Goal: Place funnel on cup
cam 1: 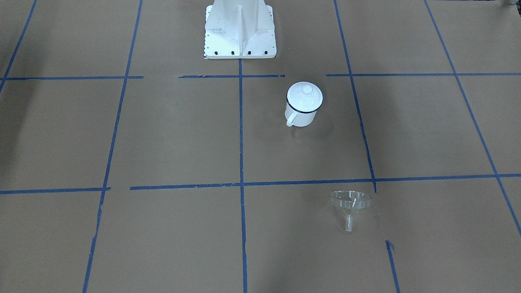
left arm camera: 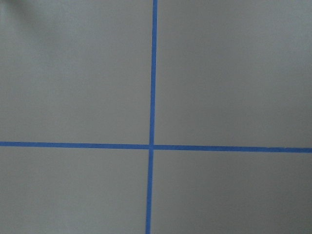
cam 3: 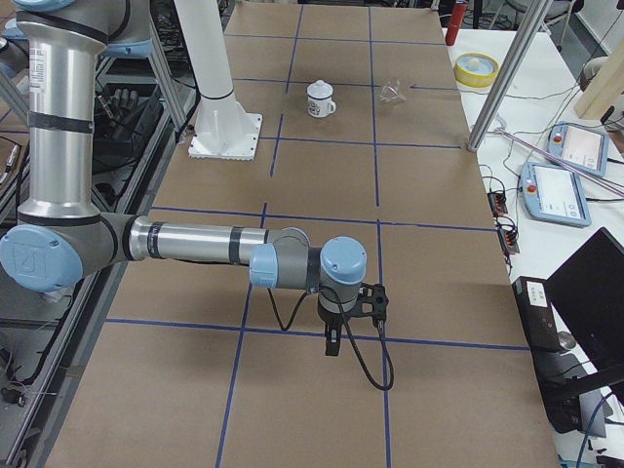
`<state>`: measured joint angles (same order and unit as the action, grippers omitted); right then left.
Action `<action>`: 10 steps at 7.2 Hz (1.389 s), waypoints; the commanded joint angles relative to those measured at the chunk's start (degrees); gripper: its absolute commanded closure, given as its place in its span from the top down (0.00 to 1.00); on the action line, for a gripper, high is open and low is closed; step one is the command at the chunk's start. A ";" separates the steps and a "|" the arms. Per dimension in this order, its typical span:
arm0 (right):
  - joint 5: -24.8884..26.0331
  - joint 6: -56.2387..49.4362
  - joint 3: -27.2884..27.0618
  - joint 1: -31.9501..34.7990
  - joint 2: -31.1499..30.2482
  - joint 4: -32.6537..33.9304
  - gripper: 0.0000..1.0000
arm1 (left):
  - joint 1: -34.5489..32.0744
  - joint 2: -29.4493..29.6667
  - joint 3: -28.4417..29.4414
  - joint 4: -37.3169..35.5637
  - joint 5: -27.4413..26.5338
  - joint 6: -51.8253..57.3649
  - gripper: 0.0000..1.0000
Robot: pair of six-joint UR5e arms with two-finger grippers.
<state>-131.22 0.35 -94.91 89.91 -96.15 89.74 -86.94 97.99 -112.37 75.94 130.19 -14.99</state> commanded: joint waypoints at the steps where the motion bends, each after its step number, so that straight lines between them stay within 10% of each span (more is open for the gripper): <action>1: 0.00 0.00 -0.01 0.00 0.00 0.00 1.00 | 9.55 0.18 -11.07 -0.35 0.15 -14.39 1.00; 7: 0.00 0.00 -0.01 0.00 0.00 0.00 1.00 | 38.12 8.60 -12.88 7.39 -13.18 -44.75 1.00; 10: 0.00 0.00 -0.01 0.00 0.00 0.00 1.00 | 38.95 14.76 -6.12 7.30 -13.39 -44.78 1.00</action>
<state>-131.22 0.35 -94.92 89.91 -96.15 89.74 -48.48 110.49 -120.99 83.27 117.02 -59.58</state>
